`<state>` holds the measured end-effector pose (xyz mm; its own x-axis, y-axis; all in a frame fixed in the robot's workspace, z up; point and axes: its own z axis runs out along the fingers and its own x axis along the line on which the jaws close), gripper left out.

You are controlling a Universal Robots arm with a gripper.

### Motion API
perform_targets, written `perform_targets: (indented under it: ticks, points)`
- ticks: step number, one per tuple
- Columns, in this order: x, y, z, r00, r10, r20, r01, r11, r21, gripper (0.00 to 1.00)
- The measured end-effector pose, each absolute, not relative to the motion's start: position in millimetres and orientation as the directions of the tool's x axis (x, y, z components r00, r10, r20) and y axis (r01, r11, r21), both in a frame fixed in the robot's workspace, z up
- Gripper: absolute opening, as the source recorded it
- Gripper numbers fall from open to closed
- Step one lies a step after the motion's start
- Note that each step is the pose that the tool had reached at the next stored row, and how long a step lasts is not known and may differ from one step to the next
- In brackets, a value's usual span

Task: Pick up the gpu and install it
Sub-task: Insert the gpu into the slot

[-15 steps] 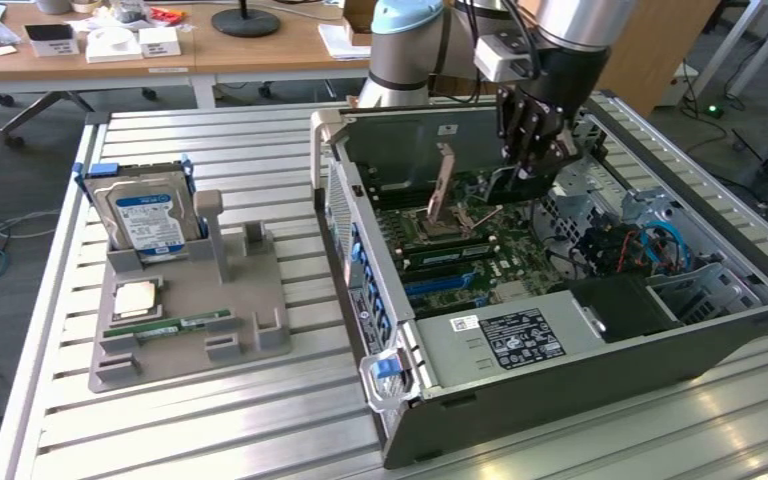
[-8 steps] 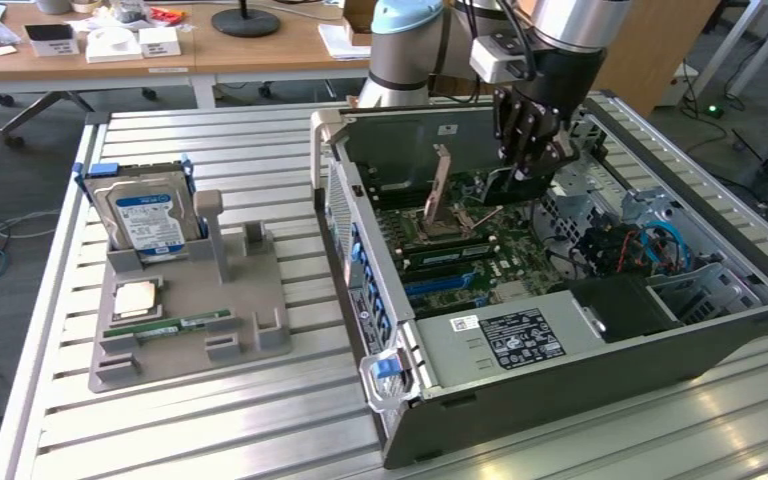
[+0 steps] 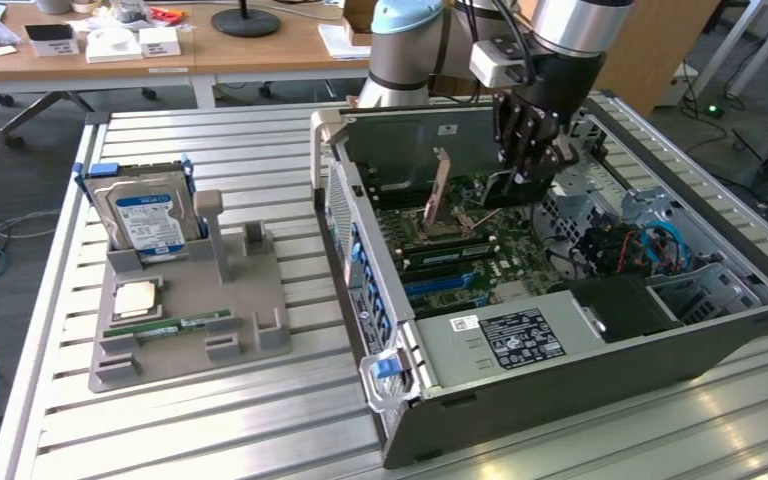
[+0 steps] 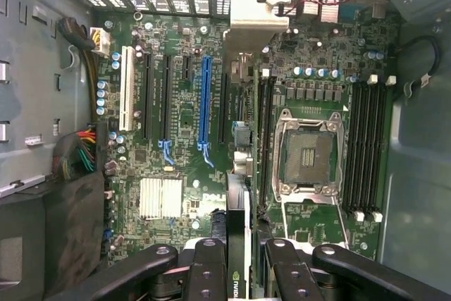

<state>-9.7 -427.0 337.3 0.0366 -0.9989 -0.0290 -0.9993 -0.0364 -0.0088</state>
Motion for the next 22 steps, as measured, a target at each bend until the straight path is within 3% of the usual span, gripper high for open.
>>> perform_targets:
  ticks: [22]
  points:
    - [-9.6, -427.0, 328.4, 0.037, -0.999, -0.029, -0.999, -0.037, -0.009, 0.26]
